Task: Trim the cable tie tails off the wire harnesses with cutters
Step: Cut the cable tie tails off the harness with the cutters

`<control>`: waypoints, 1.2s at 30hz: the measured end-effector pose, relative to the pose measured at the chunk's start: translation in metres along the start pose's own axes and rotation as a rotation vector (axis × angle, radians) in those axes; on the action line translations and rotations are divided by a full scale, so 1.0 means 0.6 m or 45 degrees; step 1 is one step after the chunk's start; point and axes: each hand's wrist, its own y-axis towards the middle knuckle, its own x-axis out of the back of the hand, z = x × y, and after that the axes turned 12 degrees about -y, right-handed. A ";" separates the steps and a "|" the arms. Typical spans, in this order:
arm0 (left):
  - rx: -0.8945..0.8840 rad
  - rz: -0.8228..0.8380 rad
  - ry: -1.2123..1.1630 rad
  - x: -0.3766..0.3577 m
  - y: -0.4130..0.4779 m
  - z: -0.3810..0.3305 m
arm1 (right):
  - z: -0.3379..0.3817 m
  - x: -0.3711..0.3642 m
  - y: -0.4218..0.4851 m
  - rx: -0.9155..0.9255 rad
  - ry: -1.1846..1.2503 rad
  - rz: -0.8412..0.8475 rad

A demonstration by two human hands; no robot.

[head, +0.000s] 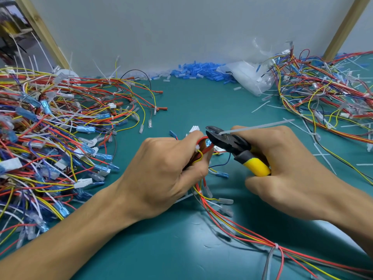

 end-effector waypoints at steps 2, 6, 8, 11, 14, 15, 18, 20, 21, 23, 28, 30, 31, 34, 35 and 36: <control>0.000 0.006 0.002 0.001 0.000 0.001 | 0.002 0.000 0.000 0.016 0.032 0.006; -0.002 0.015 0.008 0.001 0.001 0.001 | 0.003 0.001 -0.001 0.035 0.068 0.020; -0.005 0.020 0.013 0.000 0.000 0.001 | 0.002 0.003 -0.002 0.040 0.079 0.034; -0.009 0.026 0.008 0.001 0.000 0.001 | 0.004 0.006 -0.002 0.058 0.096 0.045; -0.023 0.023 0.012 0.001 0.001 0.000 | 0.006 0.008 -0.002 0.065 0.102 0.053; -0.028 0.020 0.014 0.001 0.001 0.000 | 0.007 0.008 -0.002 0.062 0.106 0.060; -0.033 0.019 0.011 0.001 0.001 0.001 | 0.008 0.009 -0.004 0.052 0.119 0.079; -0.033 0.016 0.015 0.000 0.001 0.001 | 0.009 0.010 -0.007 0.029 0.140 0.076; -0.033 0.013 0.015 0.000 0.001 0.001 | 0.009 0.010 -0.008 0.011 0.156 0.075; -0.034 0.003 0.015 0.000 0.000 0.002 | 0.009 0.007 -0.008 -0.008 0.171 0.069; 0.001 -0.046 0.016 -0.004 -0.002 0.004 | 0.005 0.001 0.001 -0.007 0.132 0.024; 0.014 -0.066 -0.006 -0.006 -0.002 0.005 | 0.002 0.003 0.003 0.005 0.104 0.010; 0.021 -0.081 -0.033 -0.006 -0.003 0.006 | 0.002 0.003 0.002 0.010 0.096 0.011; 0.038 -0.113 -0.091 -0.005 -0.006 0.008 | 0.001 0.003 0.001 0.032 0.063 0.025; 0.036 -0.111 -0.084 -0.005 -0.006 0.008 | 0.001 0.003 0.000 0.041 0.059 0.024; 0.031 -0.106 -0.073 -0.005 -0.005 0.007 | 0.001 0.004 0.000 0.049 0.064 0.022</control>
